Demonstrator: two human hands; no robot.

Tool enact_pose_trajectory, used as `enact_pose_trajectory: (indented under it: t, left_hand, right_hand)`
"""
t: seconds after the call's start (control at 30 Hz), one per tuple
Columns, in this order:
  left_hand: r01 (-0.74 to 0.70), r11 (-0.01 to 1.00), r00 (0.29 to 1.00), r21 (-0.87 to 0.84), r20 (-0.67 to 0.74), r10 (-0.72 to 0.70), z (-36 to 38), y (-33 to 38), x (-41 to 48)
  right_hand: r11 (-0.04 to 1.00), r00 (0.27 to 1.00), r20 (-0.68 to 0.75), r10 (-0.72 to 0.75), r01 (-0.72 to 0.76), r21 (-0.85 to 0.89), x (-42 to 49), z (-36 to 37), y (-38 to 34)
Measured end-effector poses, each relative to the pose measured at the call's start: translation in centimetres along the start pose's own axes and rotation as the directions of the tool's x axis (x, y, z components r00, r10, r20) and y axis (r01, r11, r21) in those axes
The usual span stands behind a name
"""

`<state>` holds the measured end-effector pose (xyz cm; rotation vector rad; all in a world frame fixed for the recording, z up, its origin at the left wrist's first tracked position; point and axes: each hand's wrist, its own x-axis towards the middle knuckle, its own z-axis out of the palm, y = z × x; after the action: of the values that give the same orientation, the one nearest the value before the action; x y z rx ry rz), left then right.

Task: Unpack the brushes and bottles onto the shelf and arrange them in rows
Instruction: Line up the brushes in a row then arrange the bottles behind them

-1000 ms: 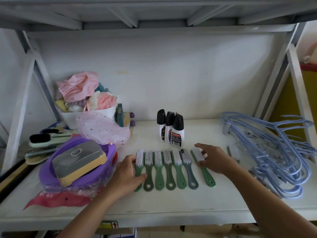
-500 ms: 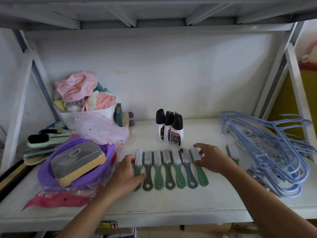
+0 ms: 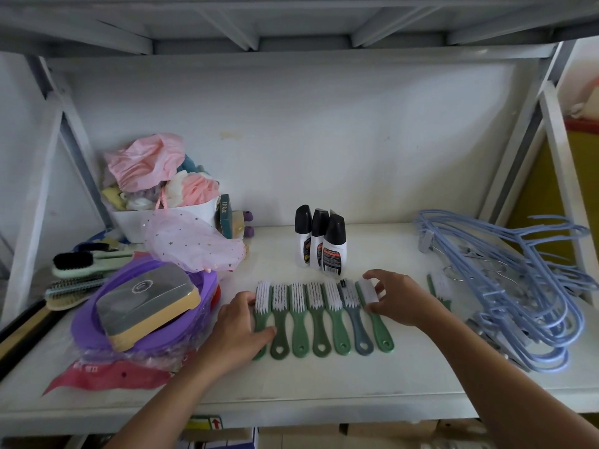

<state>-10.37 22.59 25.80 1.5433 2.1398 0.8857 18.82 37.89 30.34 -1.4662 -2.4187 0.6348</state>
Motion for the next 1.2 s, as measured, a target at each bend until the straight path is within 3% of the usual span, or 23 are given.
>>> enact_pose_trajectory:
  t: [1.2]
  left_hand:
    - [-0.013,0.999,1.0,-0.043,0.023,0.014,-0.09,-0.45,0.2]
  right_hand:
    - [0.999,0.999,0.017,-0.034,0.034,-0.006,0.14,0.12,0.08]
